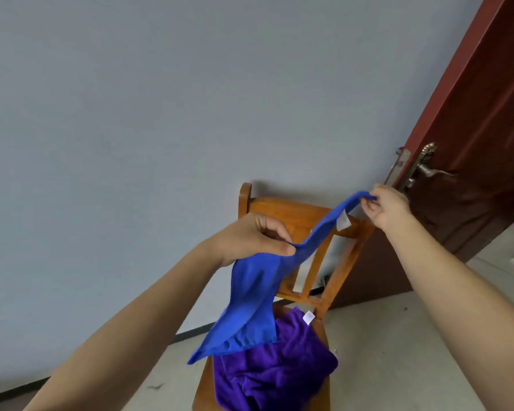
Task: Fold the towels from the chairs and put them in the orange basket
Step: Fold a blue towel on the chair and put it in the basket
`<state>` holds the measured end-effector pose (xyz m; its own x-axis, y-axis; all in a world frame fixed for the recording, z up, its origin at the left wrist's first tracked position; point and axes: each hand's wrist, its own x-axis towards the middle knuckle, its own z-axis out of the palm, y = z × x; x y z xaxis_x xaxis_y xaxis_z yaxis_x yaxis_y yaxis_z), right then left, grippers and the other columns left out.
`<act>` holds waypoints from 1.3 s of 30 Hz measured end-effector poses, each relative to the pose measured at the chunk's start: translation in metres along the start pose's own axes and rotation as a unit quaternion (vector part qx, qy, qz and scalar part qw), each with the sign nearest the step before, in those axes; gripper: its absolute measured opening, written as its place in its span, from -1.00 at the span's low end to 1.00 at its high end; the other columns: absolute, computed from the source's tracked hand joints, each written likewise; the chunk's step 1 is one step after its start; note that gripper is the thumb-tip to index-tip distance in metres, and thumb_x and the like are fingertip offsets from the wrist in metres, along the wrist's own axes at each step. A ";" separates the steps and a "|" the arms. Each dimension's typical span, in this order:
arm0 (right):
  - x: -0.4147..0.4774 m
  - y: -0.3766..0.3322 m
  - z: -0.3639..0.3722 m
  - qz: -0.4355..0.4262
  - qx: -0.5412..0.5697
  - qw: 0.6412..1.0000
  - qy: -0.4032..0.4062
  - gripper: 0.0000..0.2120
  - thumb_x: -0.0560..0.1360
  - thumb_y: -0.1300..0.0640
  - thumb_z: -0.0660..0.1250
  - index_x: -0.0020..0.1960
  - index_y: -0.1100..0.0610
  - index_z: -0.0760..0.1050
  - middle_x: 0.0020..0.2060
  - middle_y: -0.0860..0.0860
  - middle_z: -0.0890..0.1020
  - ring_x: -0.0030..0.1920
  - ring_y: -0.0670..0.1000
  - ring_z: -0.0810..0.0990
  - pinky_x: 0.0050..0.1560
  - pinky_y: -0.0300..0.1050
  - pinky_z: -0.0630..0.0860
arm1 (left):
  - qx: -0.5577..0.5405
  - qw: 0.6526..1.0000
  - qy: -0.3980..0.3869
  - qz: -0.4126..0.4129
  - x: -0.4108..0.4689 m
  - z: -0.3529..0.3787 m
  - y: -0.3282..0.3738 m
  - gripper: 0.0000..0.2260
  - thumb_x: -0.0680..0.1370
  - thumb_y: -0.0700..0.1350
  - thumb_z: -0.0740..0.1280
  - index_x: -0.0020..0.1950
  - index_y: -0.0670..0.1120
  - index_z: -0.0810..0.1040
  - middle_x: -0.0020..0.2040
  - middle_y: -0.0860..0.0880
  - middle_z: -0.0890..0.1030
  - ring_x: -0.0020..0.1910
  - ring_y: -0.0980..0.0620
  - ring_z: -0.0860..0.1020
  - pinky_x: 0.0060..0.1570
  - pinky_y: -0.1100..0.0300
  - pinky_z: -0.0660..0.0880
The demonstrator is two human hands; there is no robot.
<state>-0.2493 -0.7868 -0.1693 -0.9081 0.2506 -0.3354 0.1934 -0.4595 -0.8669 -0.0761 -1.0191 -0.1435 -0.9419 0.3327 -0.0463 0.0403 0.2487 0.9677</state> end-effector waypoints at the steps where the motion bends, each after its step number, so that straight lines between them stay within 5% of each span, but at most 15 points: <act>1: 0.003 0.002 -0.012 0.002 -0.013 1.000 0.014 -0.73 0.53 0.40 0.10 -0.25 0.11 0.35 -0.31 0.08 0.43 -0.31 0.00 0.48 -0.57 -0.34 0.48 | -0.016 1.000 -0.015 -0.015 0.007 0.013 -0.012 -0.72 0.44 -0.39 0.37 -0.34 -0.03 0.62 -0.41 0.15 0.61 -0.37 0.28 0.55 -0.26 0.45 0.44; 8: 0.018 0.019 -0.111 0.009 -0.145 0.987 0.075 -0.70 0.51 0.41 0.16 -0.26 0.06 0.40 -0.33 0.07 0.45 -0.39 -0.04 0.49 -0.50 -0.30 0.45 | -0.074 0.985 -0.086 -0.130 0.048 0.109 -0.086 -0.81 0.48 -0.29 0.37 -0.29 -0.05 0.57 -0.44 0.19 0.60 -0.36 0.31 0.55 -0.23 0.47 0.45; 14: 0.026 0.032 -0.156 0.013 -0.196 0.973 0.117 -0.69 0.50 0.43 0.17 -0.26 0.07 0.41 -0.36 0.10 0.46 -0.69 -0.18 0.44 -0.63 -0.41 0.36 | -0.136 0.973 -0.057 -0.178 0.059 0.124 -0.115 -0.81 0.49 -0.30 0.36 -0.29 -0.09 0.56 -0.42 0.16 0.61 -0.33 0.26 0.56 -0.21 0.44 0.46; 18: 0.025 0.044 -0.146 0.021 -0.208 0.973 0.099 -0.68 0.50 0.45 0.15 -0.27 0.09 0.41 -0.36 0.09 0.46 -0.60 -0.13 0.50 -0.64 -0.41 0.36 | -0.209 0.956 0.008 -0.204 0.054 0.097 -0.117 -0.84 0.49 -0.31 0.35 -0.28 -0.12 0.56 -0.38 0.07 0.62 -0.35 0.18 0.59 -0.27 0.39 0.52; 23: 0.013 0.067 -0.069 0.033 -0.240 0.970 -0.033 -0.68 0.50 0.47 0.15 -0.24 0.11 0.44 -0.28 0.13 0.47 -0.38 -0.01 0.50 -0.61 -0.40 0.37 | -0.242 0.951 0.094 -0.165 0.026 0.041 -0.106 -0.79 0.42 -0.33 0.38 -0.37 -0.09 0.58 -0.42 0.01 0.60 -0.43 0.12 0.57 -0.38 0.35 0.51; 26: -0.004 0.079 -0.005 0.029 -0.274 0.952 -0.130 -0.69 0.50 0.47 0.15 -0.22 0.09 0.43 -0.33 0.11 0.47 -0.44 -0.04 0.48 -0.61 -0.37 0.35 | -0.247 0.949 0.156 -0.118 -0.002 -0.001 -0.091 -0.82 0.32 -0.22 0.35 -0.46 -0.03 0.60 -0.45 0.03 0.59 -0.45 0.13 0.55 -0.39 0.36 0.50; 29: -0.030 0.086 0.059 0.025 -0.250 0.946 -0.205 -0.68 0.50 0.48 0.13 -0.21 0.10 0.43 -0.37 0.10 0.46 -0.63 -0.16 0.47 -0.59 -0.35 0.37 | -0.223 0.940 0.251 -0.060 -0.039 -0.045 -0.072 -0.69 0.41 -0.29 0.32 -0.50 -0.01 0.60 -0.48 0.08 0.58 -0.48 0.18 0.54 -0.42 0.39 0.48; 35: -0.094 0.078 0.163 -0.026 -0.224 0.918 -0.325 -0.73 0.49 0.46 0.14 -0.13 0.13 0.47 -0.35 0.08 0.49 -0.38 -0.03 0.45 -0.42 -0.29 0.42 | -0.190 0.887 0.417 0.064 -0.119 -0.109 -0.030 -0.47 0.58 -0.30 0.10 -0.51 0.02 0.59 -0.50 0.12 0.58 -0.48 0.23 0.55 -0.43 0.40 0.48; 37: -0.106 0.070 0.181 -0.038 -0.200 0.921 -0.333 -0.76 0.49 0.45 0.15 -0.08 0.14 0.47 -0.31 0.08 0.50 -0.34 -0.04 0.47 -0.36 -0.28 0.45 | -0.188 0.878 0.421 0.126 -0.136 -0.116 -0.017 -0.65 0.51 -0.11 0.30 -0.48 0.02 0.60 -0.49 0.12 0.59 -0.47 0.22 0.55 -0.43 0.39 0.49; 39: -0.114 0.060 0.194 -0.044 -0.167 0.926 -0.335 -0.76 0.50 0.44 0.15 -0.08 0.14 0.46 -0.29 0.07 0.50 -0.33 -0.05 0.47 -0.37 -0.30 0.45 | -0.186 0.881 0.407 0.157 -0.150 -0.118 -0.007 -0.76 0.18 0.15 0.54 -0.46 0.02 0.60 -0.49 0.12 0.59 -0.48 0.22 0.54 -0.44 0.40 0.48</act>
<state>-0.2059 -1.0082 -0.1114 -0.9307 -0.3620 -0.0519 0.1112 -0.1450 -0.9832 0.0254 -1.1783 -0.1141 -0.8372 -0.4669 0.2847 0.3722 -0.1050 0.9222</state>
